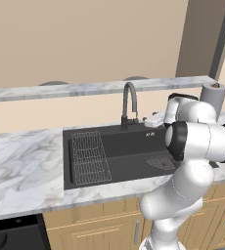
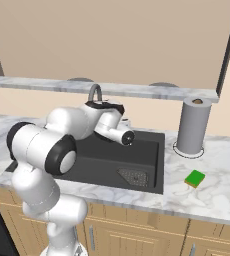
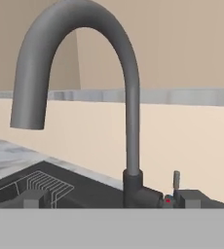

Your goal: Soak the sponge with water for a few seconds and then drop it inside the sink.

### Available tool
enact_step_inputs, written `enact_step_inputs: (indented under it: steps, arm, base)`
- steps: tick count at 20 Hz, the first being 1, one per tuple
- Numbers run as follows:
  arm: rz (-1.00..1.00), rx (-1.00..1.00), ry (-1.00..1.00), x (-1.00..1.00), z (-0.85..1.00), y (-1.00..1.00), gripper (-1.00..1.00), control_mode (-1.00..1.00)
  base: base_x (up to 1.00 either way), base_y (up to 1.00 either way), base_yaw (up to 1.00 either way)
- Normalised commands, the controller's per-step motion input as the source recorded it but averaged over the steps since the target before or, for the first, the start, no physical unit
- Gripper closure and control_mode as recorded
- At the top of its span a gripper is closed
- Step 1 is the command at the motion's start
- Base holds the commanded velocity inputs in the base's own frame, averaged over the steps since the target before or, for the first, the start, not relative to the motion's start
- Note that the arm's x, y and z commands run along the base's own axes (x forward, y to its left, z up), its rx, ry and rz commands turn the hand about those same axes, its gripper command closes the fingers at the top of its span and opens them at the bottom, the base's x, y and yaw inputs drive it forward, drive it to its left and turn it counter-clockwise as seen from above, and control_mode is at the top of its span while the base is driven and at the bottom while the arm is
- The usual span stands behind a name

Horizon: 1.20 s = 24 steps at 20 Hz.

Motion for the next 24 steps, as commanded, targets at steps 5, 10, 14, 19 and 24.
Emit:
enact_step_inputs:
  steps: [5, 10, 14, 19, 24]
  arm:
    - [0.0, 0.0, 0.0, 0.07, -0.11, 0.04, -1.0, -1.0]
    - [0.01, 0.0, 0.0, 0.07, -0.12, 0.04, -1.0, -1.0]
    - [0.05, 0.0, 0.0, 0.11, -0.12, 0.06, -1.0, -1.0]
    - [0.01, 0.0, 0.0, 0.22, -0.02, 0.0, -1.0, -1.0]
    - [0.0, 0.0, 0.0, 0.3, 0.0, 0.0, -1.0, -1.0]
  base:
    - [0.0, 0.0, 0.0]
    - [0.0, 0.0, 0.0]
    - [0.0, 0.0, 0.0]
    - [0.0, 0.0, 0.0]
    - [0.0, 0.0, 0.0]
